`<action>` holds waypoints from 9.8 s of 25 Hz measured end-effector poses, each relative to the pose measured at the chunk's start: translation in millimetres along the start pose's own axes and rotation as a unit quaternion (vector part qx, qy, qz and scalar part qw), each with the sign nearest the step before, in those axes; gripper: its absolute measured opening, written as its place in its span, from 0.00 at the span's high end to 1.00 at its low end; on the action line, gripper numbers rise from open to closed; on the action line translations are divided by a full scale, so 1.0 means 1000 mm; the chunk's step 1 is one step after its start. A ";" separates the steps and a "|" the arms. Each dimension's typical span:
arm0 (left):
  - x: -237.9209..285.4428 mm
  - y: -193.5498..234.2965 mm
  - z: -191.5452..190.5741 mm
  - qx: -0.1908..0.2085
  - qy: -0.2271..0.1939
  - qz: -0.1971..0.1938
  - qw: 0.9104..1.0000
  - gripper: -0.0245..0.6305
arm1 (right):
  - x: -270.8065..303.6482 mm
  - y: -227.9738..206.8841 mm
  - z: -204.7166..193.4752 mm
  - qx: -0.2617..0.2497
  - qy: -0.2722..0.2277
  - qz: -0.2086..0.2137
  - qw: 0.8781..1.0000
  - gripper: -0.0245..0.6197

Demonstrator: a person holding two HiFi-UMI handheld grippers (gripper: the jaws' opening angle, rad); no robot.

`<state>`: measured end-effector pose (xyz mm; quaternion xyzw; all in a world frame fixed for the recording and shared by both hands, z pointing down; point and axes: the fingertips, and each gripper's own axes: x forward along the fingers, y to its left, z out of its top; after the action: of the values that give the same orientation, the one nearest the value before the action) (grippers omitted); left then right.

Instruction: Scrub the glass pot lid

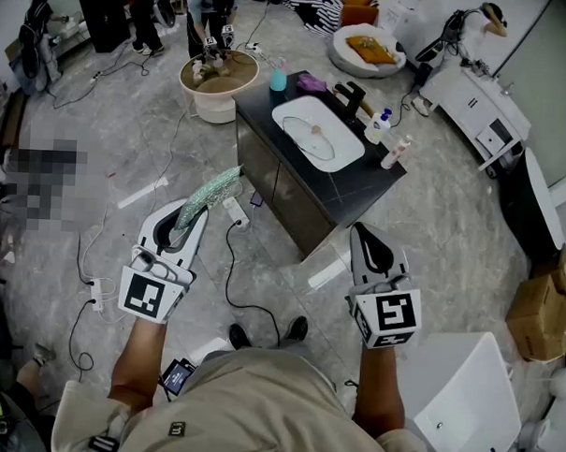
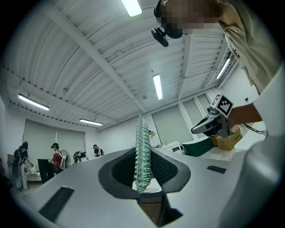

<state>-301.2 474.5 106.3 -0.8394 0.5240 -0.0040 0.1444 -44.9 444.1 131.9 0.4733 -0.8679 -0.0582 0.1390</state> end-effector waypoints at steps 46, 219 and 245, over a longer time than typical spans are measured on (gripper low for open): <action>0.118 0.022 -0.067 -0.001 0.092 0.053 0.994 0.83 | 0.142 -0.110 -0.022 0.060 -0.037 0.061 0.996 0.92; 0.563 -0.009 -0.591 0.097 0.485 -0.336 0.802 0.83 | 0.472 -0.286 -0.347 0.257 0.218 0.105 0.936 0.92; 0.585 -0.191 -0.616 0.197 0.459 -0.504 0.705 0.83 | 0.423 -0.341 -0.391 0.295 0.219 0.064 0.928 0.92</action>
<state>32.7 -109.2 658.8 -0.8256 0.0114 -0.5636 0.0244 128.2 -83.9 504.9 0.4375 -0.8221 0.3148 0.1833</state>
